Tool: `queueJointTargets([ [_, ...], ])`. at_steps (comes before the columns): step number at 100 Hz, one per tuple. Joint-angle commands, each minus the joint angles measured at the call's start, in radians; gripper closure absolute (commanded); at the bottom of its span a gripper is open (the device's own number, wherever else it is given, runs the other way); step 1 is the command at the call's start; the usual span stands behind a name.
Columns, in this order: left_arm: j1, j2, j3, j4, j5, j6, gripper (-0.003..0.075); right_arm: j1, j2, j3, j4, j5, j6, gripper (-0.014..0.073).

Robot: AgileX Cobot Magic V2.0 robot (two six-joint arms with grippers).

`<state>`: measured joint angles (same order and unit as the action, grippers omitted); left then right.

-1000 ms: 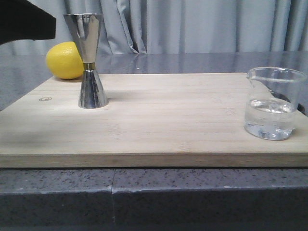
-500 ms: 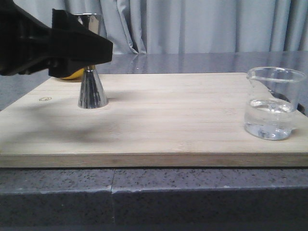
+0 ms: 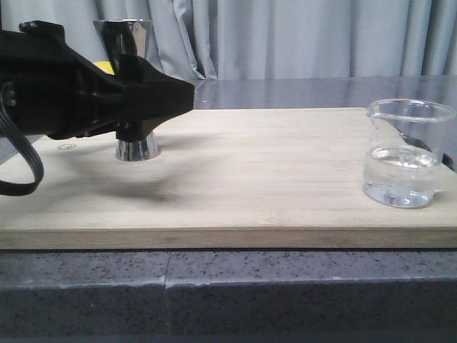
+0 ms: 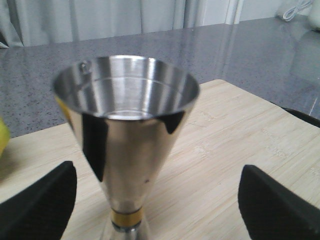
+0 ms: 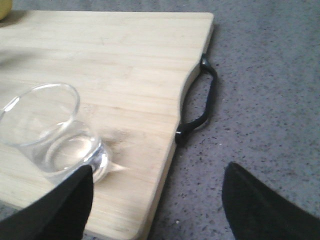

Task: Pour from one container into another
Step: 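Move the left gripper to the steel jigger and grasp its waist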

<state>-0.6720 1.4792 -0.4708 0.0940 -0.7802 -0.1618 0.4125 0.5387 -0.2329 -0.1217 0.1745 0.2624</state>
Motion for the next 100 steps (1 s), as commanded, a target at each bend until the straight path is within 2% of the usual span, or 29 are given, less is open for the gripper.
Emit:
queueJointTargets([
  [1,-0.008,-0.022,-0.028,-0.014,-0.093,-0.006,0.0113,0.022,0.009,-0.023,-0.001,-0.089,-0.009,0.0104],
  [36,0.016,-0.022,-0.028,-0.043,-0.097,0.000,0.0124,0.031,0.009,-0.023,-0.001,-0.107,-0.009,0.0104],
  [43,0.016,-0.022,-0.028,-0.045,-0.097,0.000,0.0167,0.031,0.009,-0.023,-0.001,-0.107,-0.009,0.0104],
  [62,0.016,-0.022,-0.028,-0.037,-0.097,0.004,0.0356,0.033,0.009,-0.023,-0.001,-0.107,-0.009,0.0104],
  [72,0.016,-0.022,-0.028,-0.034,-0.091,0.004,0.0428,0.033,0.009,-0.023,-0.001,-0.109,-0.009,0.0104],
  [100,0.016,-0.021,-0.028,-0.034,-0.091,0.004,0.0449,0.033,0.009,-0.023,-0.001,-0.123,-0.009,0.0104],
])
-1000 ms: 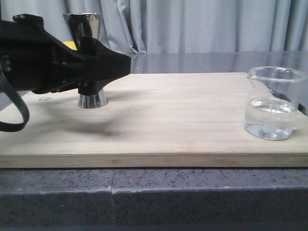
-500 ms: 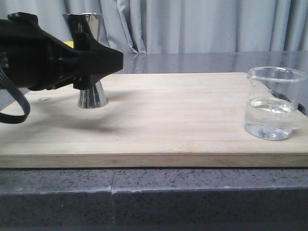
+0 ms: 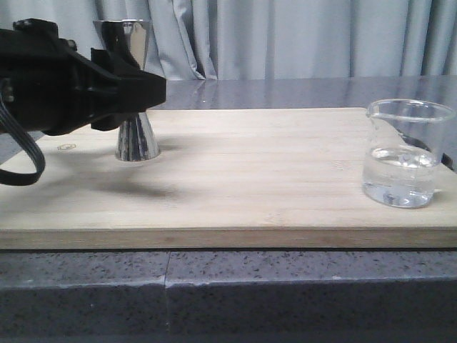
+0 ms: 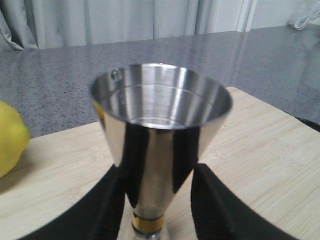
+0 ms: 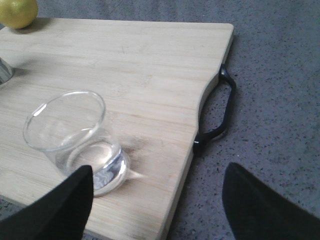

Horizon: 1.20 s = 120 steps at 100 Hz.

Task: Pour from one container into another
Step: 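Move the left gripper to the steel jigger and grasp its waist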

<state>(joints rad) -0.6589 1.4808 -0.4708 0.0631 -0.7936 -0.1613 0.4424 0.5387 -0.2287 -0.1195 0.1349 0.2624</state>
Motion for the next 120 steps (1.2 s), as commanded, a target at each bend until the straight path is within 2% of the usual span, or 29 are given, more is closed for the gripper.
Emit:
queueJointTargets([
  [1,0.003,-0.022,-0.028,-0.003,-0.078,0.004,0.0449,0.004,0.009,-0.027,-0.003,-0.083,-0.009,0.0104],
  [37,0.003,-0.022,-0.028,-0.003,-0.078,0.004,0.0533,0.004,0.009,-0.027,-0.003,-0.088,-0.009,0.0104],
  [120,0.003,-0.026,-0.028,0.029,-0.168,0.004,0.0533,0.016,0.009,-0.027,-0.006,-0.104,-0.011,0.0104],
])
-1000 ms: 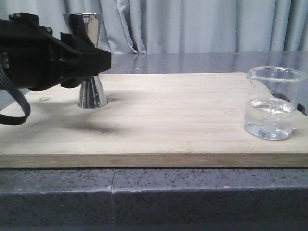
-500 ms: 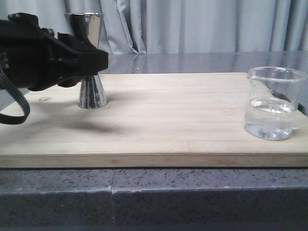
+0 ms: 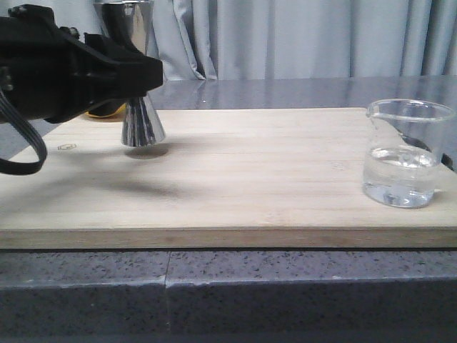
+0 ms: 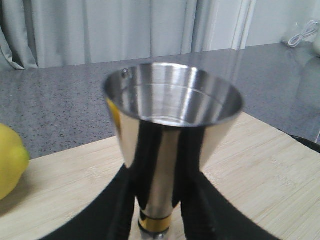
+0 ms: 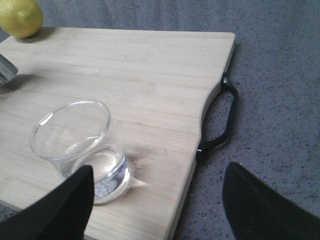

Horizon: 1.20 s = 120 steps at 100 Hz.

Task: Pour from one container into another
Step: 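Move the left gripper to the steel jigger and grasp its waist, then grasp the clear glass measuring cup with the right gripper and lift it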

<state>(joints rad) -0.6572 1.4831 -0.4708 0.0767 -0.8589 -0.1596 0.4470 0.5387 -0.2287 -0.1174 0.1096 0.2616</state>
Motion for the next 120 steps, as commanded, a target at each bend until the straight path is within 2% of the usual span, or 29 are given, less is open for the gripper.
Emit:
queueJointTargets([
  [1,0.001,-0.029,-0.028,0.018,-0.105,0.002,0.0533,0.014,0.009,-0.027,-0.009,-0.079,-0.010,0.0104],
  [25,0.001,-0.040,-0.058,0.093,-0.118,-0.116,0.0533,0.117,0.009,-0.027,-0.066,-0.079,-0.010,0.0104],
  [58,0.001,-0.088,-0.126,0.188,-0.056,-0.186,0.0533,0.124,0.067,-0.027,-0.112,-0.110,-0.010,0.0104],
  [87,0.001,-0.090,-0.129,0.195,-0.035,-0.193,0.0533,0.124,0.238,-0.027,-0.136,-0.315,-0.010,0.0104],
  [105,0.001,-0.090,-0.129,0.195,-0.035,-0.193,0.0533,0.124,0.319,-0.027,-0.142,-0.359,-0.010,0.0104],
  [120,0.001,-0.090,-0.129,0.195,-0.035,-0.193,0.0533,0.124,0.363,-0.027,-0.150,-0.449,-0.010,0.0104],
])
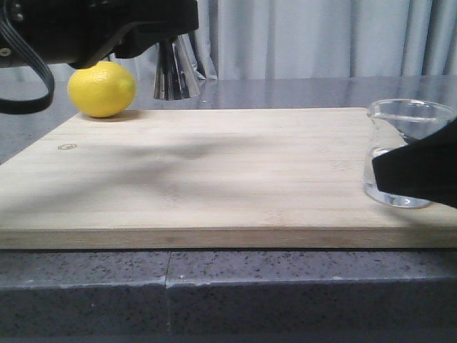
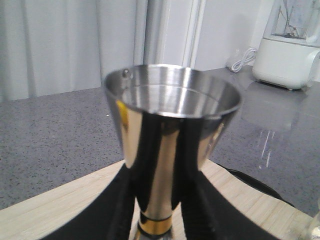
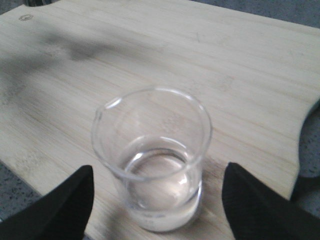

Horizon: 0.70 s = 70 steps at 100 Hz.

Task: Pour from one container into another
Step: 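Grasp the clear glass measuring cup with the right gripper and lift it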

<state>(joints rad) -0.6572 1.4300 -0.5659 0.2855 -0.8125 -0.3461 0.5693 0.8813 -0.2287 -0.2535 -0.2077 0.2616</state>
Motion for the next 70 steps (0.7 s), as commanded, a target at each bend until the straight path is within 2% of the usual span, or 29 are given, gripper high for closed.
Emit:
queueJointTargets([
  [1,0.001,-0.037,-0.034,-0.014,-0.082,-0.007,0.0533,0.002,0.022,-0.027,-0.013,-0.134,-0.010,0.0104],
  [58,0.001,-0.037,-0.034,-0.013,-0.082,-0.007,0.0533,0.000,0.159,-0.027,-0.013,-0.255,-0.029,0.0104],
  [70,0.001,-0.037,-0.034,-0.013,-0.080,-0.007,0.0533,-0.007,0.162,-0.027,-0.013,-0.258,-0.040,0.0134],
])
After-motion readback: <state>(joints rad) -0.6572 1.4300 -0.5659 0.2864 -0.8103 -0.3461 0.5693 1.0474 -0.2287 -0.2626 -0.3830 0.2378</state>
